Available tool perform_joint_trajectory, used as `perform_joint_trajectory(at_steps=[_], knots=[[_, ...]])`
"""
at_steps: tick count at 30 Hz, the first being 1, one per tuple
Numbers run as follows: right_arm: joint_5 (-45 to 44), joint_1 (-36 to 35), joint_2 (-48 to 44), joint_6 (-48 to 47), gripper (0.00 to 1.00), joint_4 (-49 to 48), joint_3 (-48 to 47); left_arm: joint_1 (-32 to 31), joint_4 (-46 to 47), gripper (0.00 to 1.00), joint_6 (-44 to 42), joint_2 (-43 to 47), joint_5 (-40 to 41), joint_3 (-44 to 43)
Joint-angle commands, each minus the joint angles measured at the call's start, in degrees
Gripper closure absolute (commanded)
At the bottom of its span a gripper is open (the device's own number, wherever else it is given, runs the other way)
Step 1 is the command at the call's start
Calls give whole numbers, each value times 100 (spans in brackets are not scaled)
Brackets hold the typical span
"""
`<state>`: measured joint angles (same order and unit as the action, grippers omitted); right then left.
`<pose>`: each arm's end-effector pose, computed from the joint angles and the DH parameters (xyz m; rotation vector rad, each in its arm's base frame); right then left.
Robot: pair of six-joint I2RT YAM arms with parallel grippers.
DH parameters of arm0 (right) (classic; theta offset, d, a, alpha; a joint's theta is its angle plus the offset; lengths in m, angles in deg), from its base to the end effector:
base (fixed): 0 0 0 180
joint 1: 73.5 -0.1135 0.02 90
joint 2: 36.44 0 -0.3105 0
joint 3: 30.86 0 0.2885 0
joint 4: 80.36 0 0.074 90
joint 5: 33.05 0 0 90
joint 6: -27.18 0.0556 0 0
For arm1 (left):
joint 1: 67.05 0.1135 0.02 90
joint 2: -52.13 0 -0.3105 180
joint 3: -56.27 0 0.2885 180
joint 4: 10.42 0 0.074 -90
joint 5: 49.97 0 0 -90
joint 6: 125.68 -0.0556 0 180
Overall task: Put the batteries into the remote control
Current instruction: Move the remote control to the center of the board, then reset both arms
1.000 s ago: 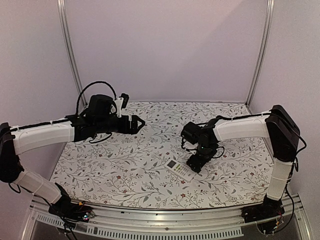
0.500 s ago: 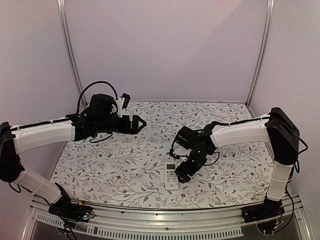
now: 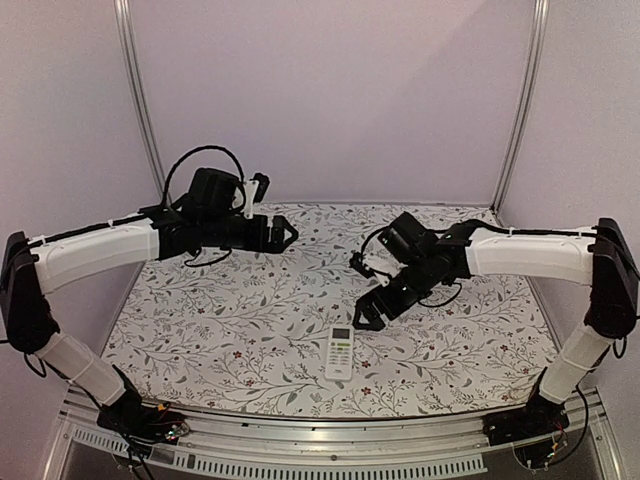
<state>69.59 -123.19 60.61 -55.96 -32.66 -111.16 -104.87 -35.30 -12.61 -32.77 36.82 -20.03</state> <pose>0.2428 0.3050 0.2228 -1.0863 2.5775 0.5731 0.3028 -0.2390 0.3082 0.3198 2.2092 -0.6619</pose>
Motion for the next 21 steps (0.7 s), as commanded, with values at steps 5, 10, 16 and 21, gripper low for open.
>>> perform_joint_trajectory(at_steps=[5, 10, 16, 21], knots=[[168, 1458, -1126, 219, 1, -1113, 110, 537, -372, 1, -174, -177, 302, -433], [307, 2179, -1403, 293, 1, -1686, 602, 836, -519, 0, -209, -223, 791, -186], [352, 2568, -1414, 459, 1, -2611, 1485, 944, -130, 0, -15, -304, 835, 594], [577, 2577, -1134, 686, 1, -3153, 1853, 943, 0, 0, 111, -532, 775, 875]])
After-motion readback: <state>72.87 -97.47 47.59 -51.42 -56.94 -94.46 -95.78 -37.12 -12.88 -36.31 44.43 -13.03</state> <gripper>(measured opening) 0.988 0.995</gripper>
